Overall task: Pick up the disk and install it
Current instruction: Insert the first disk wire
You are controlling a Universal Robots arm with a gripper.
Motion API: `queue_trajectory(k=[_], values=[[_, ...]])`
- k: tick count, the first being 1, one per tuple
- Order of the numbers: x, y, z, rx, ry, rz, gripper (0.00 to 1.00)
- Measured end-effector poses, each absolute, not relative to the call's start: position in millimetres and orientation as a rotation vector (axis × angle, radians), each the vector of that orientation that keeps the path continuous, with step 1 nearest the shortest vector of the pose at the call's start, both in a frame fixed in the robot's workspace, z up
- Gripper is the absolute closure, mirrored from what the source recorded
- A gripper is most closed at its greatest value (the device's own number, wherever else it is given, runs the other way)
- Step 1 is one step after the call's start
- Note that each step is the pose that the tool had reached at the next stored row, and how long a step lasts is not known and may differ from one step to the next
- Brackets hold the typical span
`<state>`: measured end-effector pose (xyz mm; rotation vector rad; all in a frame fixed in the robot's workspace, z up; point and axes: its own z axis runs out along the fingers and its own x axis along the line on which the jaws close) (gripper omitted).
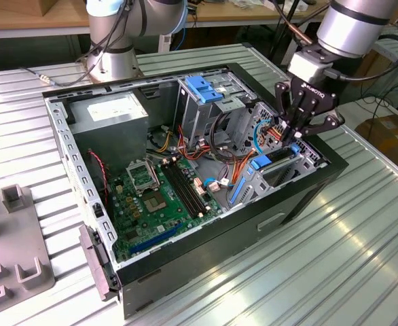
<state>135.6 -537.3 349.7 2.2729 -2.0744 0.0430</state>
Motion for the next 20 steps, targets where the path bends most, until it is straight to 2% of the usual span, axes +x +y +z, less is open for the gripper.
queue_trajectory(k=[20], values=[[125.9,-542.0,348.8,2.221,-2.139,0.053,0.83]])
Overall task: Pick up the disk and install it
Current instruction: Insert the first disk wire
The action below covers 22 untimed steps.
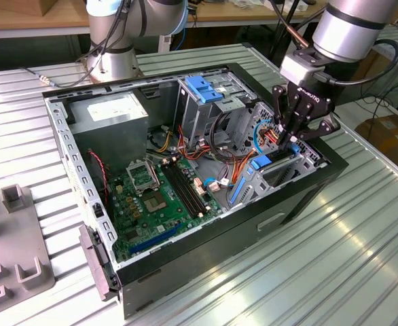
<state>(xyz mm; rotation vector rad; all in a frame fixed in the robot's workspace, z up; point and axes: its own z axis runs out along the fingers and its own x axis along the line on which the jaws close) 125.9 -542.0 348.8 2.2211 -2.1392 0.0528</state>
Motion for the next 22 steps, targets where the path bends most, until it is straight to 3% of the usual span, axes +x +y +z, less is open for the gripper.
queue_trajectory(k=[22], values=[[127.1,-542.4,345.0,2.221,-2.139,0.053,0.83]])
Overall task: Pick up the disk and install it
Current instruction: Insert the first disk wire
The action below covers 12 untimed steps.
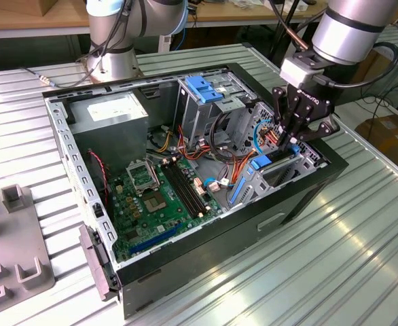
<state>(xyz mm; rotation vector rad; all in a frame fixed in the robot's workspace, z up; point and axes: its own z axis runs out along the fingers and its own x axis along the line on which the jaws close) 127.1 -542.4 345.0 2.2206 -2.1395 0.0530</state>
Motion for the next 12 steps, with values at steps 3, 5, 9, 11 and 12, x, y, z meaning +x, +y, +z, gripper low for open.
queue_trajectory(k=[3,5,9,11,12], values=[[127.1,-542.4,344.5,2.221,-2.140,0.053,0.83],[127.1,-542.4,343.9,2.221,-2.140,0.053,0.83],[127.1,-542.5,339.6,2.221,-2.139,0.053,0.83],[127.1,-542.6,339.4,2.220,-2.139,0.053,0.83],[127.1,-542.6,339.3,2.221,-2.140,0.053,0.83]])
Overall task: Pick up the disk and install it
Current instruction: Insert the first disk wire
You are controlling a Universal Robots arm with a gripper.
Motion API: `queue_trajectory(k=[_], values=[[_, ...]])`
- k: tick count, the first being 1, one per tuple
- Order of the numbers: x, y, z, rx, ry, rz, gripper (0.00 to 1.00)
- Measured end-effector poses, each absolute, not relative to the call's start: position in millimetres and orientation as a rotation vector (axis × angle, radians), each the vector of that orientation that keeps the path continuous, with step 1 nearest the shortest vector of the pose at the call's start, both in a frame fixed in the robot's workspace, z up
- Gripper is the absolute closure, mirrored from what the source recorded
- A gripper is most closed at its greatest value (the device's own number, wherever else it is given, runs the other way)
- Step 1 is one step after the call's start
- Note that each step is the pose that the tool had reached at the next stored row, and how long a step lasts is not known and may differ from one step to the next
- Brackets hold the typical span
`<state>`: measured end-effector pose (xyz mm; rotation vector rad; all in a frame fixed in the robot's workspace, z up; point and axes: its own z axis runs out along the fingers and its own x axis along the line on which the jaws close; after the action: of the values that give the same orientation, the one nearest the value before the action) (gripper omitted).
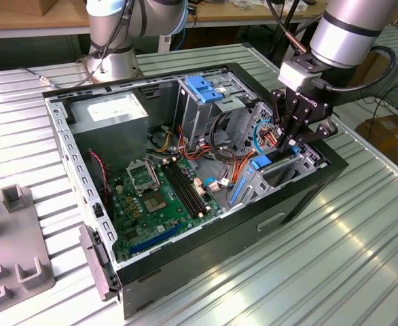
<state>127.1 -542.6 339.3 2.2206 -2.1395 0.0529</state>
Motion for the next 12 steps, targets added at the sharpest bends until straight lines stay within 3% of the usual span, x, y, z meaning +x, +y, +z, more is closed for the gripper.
queue_trajectory(k=[5,6,12], values=[[127.1,-542.6,342.2,2.221,-2.140,0.052,0.82],[127.1,-542.6,345.6,2.221,-2.140,0.053,0.76],[127.1,-542.6,349.2,2.221,-2.140,0.053,0.77]])
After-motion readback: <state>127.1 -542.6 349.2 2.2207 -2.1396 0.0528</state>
